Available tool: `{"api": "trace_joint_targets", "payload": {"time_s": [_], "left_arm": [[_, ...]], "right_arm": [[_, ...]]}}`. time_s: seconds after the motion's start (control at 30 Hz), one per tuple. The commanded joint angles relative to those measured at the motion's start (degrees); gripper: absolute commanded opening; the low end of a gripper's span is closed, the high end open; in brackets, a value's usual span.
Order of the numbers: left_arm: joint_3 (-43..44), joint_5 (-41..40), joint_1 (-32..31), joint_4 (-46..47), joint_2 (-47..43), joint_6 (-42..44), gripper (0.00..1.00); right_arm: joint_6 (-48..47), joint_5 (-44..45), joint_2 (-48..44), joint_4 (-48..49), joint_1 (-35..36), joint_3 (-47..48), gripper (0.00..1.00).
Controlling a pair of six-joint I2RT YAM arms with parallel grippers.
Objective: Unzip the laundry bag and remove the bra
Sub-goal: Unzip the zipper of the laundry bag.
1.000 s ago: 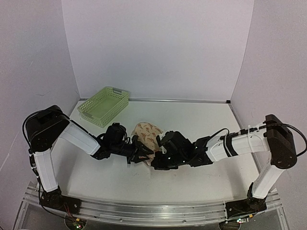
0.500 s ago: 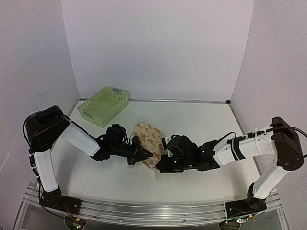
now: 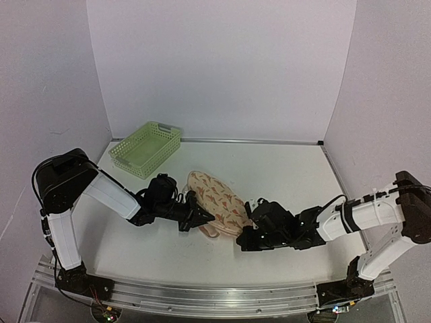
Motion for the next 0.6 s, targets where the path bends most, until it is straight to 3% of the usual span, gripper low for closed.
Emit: {"api": "trace_joint_targets", "payload": {"time_s": [0.0,0.57], "left_arm": [[1.01,2.81,0.46,2.19,-2.36,2.69,0.00],[2.06,6.97,0.62,-0.90,-3.87,6.75,0.00]], "right_arm": [[0.47,4.51,-3.18,-1.76,-0.27,-1.96,0.00],[-6.97,5.87,-6.31,-3.68,-10.40,-5.56,0.00]]}}
